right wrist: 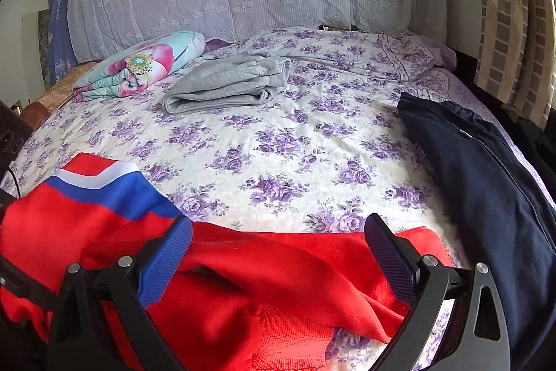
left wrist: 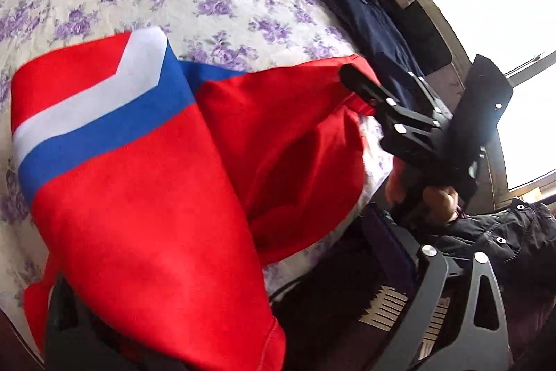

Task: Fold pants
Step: 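Grasp the red pants waistband with the left gripper and lift it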

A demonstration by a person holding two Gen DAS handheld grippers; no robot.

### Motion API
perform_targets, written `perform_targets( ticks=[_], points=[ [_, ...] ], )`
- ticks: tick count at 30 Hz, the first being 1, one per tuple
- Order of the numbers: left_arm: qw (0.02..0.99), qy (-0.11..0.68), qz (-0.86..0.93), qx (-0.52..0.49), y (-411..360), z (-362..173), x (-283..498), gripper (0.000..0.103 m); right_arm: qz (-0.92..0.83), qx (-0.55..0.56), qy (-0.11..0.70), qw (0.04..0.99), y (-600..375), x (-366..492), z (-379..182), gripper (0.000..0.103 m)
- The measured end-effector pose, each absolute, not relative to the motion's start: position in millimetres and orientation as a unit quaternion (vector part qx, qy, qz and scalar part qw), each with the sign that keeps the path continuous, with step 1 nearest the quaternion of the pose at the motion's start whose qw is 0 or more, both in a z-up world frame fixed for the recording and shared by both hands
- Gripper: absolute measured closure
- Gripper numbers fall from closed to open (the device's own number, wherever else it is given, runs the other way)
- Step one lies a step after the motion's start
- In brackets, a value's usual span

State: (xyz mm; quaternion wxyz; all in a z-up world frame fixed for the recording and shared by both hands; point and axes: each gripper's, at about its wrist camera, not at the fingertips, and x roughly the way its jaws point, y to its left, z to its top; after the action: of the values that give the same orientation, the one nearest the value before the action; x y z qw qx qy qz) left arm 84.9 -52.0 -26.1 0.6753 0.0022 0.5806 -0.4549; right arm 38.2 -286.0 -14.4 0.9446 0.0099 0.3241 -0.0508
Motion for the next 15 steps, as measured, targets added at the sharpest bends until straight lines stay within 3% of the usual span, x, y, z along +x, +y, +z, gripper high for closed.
perform_targets(
  ticks=[3,6,11,15],
  points=[
    [0.73,0.515,-0.45,-0.01,-43,29,97,0.007,-0.055,0.013,0.32,0.946,-290,35,-15,0.004],
    [0.739,0.505,-0.442,-0.051,-53,46,127,0.006,-0.058,0.022,0.323,0.944,-294,33,-17,0.004],
    [0.671,0.58,-0.461,0.014,-136,-17,101,0.006,-0.101,0.025,0.306,0.946,-314,16,-10,0.004],
    [0.687,0.554,-0.45,0.137,-184,-42,52,0.006,-0.159,0.027,0.308,0.938,-346,3,-11,0.004]
  ],
)
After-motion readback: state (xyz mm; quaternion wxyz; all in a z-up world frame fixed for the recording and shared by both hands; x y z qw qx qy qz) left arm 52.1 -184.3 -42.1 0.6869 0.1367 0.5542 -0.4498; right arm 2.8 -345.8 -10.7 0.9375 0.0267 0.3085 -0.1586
